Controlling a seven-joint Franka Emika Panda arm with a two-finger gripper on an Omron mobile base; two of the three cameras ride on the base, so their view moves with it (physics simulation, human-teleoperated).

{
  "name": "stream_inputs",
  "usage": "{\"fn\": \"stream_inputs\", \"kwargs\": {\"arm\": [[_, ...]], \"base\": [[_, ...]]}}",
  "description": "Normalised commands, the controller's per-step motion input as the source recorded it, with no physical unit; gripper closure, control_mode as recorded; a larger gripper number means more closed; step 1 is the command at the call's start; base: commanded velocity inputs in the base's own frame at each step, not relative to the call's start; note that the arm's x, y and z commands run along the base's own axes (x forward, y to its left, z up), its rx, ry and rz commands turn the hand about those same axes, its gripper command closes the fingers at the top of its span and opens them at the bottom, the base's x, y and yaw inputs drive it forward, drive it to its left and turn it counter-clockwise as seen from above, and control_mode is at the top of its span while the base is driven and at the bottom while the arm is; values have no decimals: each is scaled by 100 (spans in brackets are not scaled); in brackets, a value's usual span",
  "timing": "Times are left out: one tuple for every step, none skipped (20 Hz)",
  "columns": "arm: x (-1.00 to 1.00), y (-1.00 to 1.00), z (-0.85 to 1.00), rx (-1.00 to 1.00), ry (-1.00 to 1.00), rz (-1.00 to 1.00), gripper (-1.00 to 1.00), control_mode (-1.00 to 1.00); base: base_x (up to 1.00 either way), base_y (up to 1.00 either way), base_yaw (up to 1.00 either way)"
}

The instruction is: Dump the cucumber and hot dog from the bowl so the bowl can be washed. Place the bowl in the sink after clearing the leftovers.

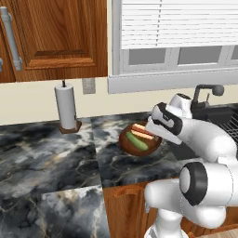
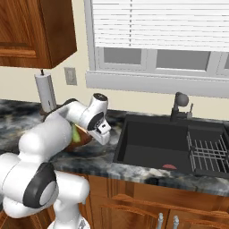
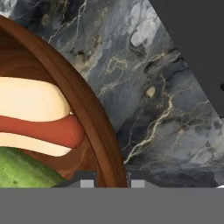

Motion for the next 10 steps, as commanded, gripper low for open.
{"fn": "stream_inputs", "kwargs": {"arm": [[-36,14,100,1,-3,-8,100,-100],[-39,13,100,1,-2,-9,100,-100],[-42,13,100,3,-2,-10,100,-100],[-40,14,100,4,-1,-11,100,-100],[-40,15,100,4,0,-13,100,-100],[-46,14,100,7,0,-14,100,-100],[-48,11,100,13,0,-14,100,-100],[-53,8,100,18,-3,-14,100,-100],[-58,5,100,22,-4,-15,100,-100],[-49,14,100,23,-2,-15,100,-100]], "base": [[0,0,0],[0,0,0],[0,0,0],[0,0,0],[0,0,0],[0,0,0],[0,0,0],[0,0,0],[0,0,0],[0,0,0]]}}
